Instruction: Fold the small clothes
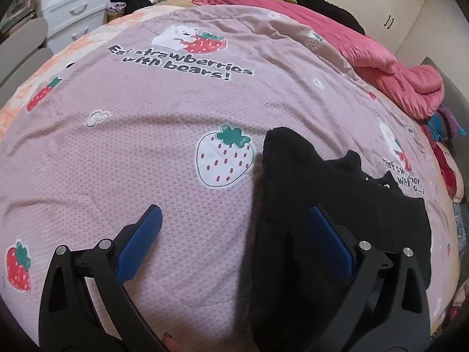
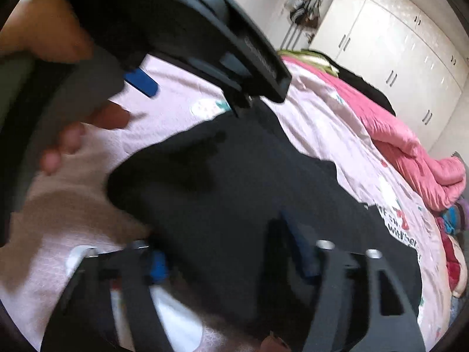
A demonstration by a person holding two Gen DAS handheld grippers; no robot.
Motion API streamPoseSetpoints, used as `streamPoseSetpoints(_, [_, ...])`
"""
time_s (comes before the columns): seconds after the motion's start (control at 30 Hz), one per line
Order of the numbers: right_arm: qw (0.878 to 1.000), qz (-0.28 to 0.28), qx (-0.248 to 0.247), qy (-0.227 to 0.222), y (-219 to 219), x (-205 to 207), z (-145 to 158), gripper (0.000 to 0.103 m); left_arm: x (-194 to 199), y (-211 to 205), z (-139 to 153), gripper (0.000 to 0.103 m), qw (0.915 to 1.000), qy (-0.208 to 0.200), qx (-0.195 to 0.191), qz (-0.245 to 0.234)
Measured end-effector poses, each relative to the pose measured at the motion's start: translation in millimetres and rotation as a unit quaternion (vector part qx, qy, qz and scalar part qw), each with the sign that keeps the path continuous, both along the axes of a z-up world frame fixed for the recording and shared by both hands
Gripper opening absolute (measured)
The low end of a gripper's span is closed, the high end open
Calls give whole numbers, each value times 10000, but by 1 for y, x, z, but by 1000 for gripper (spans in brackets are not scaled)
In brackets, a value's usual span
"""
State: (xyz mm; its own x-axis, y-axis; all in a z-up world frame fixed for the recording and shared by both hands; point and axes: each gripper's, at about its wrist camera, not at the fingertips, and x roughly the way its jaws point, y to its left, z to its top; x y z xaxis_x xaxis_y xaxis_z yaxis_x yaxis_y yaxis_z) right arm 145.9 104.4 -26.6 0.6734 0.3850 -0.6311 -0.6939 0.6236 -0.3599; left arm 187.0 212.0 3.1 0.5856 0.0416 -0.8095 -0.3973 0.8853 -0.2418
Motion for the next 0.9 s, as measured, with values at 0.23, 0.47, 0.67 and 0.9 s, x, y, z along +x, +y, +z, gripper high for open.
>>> streamPoseSetpoints(0.23, [9968, 176, -140, -761, -9, -20, 9, 12, 9, -7, -3, 94, 9996, 4, -269, -102])
streamPoseSetpoints(0.47, [9952, -2, 232, -949, -37, -28, 29, 11, 16, -24, -2, 93, 9989, -79, -322, -344])
streamPoseSetpoints(0.67, [9925, -319, 489, -1075, -65, -30, 41, 10, 24, -44, 7, 50, 9950, -355, -769, -521])
streamPoseSetpoints(0.9, [9898, -661, 735, -1030, -97, -21, 47, 9, 29, -78, 23, 18, 9904, -712, -898, -770])
